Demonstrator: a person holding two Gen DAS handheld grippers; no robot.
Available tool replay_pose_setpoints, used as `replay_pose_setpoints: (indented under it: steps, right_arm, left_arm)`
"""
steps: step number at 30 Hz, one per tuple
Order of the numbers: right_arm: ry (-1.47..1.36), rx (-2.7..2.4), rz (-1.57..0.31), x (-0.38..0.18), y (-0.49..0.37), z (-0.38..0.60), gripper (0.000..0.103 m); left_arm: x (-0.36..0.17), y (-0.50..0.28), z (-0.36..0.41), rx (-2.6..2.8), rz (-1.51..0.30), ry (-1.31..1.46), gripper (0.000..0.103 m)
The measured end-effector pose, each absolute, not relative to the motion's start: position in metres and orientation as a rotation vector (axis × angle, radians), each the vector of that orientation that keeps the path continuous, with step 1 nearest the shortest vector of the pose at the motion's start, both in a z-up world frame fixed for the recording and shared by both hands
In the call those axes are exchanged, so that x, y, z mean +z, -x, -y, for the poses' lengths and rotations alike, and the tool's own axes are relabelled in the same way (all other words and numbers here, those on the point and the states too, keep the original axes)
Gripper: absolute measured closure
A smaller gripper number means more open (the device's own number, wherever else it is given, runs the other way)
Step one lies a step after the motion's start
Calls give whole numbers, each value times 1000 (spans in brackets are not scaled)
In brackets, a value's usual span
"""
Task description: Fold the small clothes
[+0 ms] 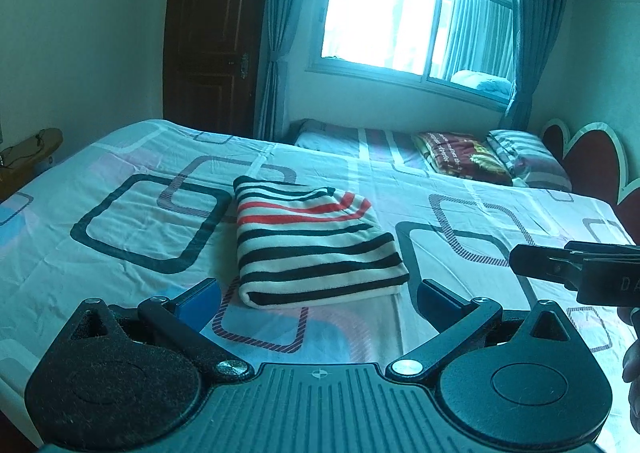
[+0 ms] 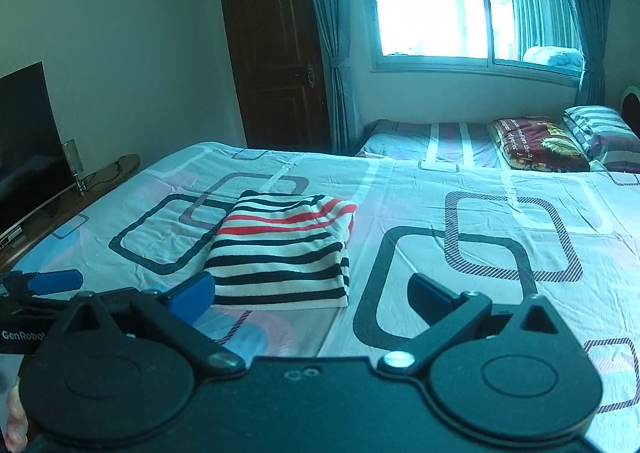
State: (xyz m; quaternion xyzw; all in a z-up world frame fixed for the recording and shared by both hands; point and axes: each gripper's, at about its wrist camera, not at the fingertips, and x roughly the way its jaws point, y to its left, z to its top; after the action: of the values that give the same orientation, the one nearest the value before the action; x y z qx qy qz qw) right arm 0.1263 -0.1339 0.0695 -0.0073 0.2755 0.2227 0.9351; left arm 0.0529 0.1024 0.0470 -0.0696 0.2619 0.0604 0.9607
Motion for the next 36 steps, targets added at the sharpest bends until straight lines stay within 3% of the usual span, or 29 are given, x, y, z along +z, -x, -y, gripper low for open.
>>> replay_pose_setpoints:
  steps: [36]
  right_arm:
    - [0, 436, -571, 68, -126, 137, 1]
  left_arm:
    - [50, -63, -100, 107, -533, 90, 0]
